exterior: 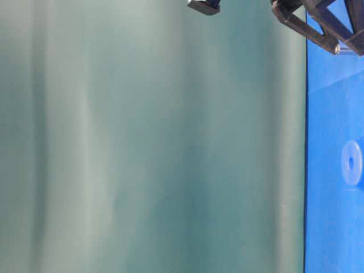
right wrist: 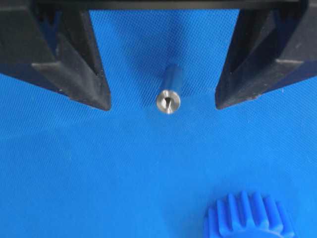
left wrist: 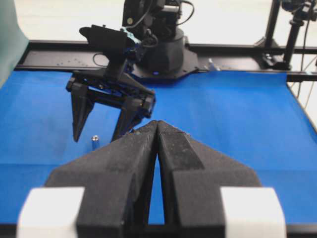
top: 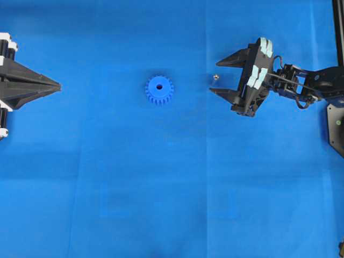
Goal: Insert the shaft placed at a random location into the center hole of the small gear at another random location.
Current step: 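Move the right gripper left toward the small metal shaft, then close the right gripper on the metal shaft and lift it upright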
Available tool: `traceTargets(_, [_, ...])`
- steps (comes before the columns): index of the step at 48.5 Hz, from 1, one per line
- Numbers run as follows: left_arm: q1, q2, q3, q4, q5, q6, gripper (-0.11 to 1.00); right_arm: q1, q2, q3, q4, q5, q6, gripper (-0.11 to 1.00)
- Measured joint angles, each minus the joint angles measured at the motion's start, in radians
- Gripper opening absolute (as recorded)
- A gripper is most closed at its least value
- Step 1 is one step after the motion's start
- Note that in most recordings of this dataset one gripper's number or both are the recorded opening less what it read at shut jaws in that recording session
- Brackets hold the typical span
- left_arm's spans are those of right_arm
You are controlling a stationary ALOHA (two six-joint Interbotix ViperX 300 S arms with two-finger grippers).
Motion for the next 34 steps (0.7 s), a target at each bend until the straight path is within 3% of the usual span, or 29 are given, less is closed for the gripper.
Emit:
traceTargets(7, [0.002, -0.002, -0.002, 0.000, 0.002, 0.000, 0.00, 0.008, 0.002, -0.002, 0.000, -0.008, 0.000, 0.48])
traceTargets(19, [0.002, -0.002, 0.000, 0.000, 0.003, 0.000, 0.00, 0.015, 0.000, 0.000, 0.000, -0.011, 0.000, 0.07])
traceTargets(34, [0.002, -0.002, 0.000, 0.000, 0.003, 0.000, 0.00, 0.037, 0.002, -0.002, 0.000, -0.018, 0.000, 0.05])
